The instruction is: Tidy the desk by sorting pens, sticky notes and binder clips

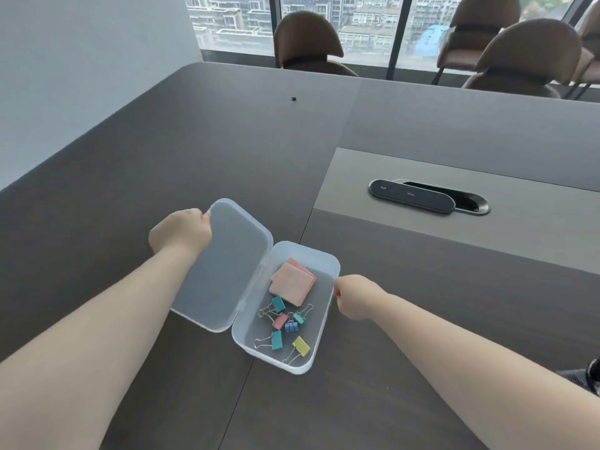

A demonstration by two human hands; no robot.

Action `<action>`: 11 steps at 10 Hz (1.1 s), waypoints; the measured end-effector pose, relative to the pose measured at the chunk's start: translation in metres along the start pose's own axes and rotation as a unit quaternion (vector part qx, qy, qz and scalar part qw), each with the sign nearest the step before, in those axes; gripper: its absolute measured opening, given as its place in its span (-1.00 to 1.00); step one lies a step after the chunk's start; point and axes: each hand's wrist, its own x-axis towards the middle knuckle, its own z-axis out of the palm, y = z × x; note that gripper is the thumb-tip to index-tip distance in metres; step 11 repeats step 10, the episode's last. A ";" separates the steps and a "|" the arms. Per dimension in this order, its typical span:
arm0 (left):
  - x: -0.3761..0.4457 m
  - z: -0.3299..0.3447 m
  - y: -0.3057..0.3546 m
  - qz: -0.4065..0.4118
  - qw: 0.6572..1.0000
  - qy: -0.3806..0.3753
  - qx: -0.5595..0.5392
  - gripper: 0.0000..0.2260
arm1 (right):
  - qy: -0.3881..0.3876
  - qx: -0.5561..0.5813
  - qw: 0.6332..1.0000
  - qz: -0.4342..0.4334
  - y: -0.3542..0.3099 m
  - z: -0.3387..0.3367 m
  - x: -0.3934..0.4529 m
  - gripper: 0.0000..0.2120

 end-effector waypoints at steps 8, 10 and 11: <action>-0.116 0.064 0.169 0.223 0.950 -0.218 0.033 -0.74 | 0.032 0.059 0.998 0.017 0.056 0.022 -0.023 -0.75; -0.113 0.065 0.174 0.211 0.953 -0.215 -0.038 -0.79 | 0.042 0.082 0.995 0.029 0.073 0.023 -0.029 -0.72; -0.113 0.065 0.174 0.211 0.953 -0.215 -0.038 -0.79 | 0.042 0.082 0.995 0.029 0.073 0.023 -0.029 -0.72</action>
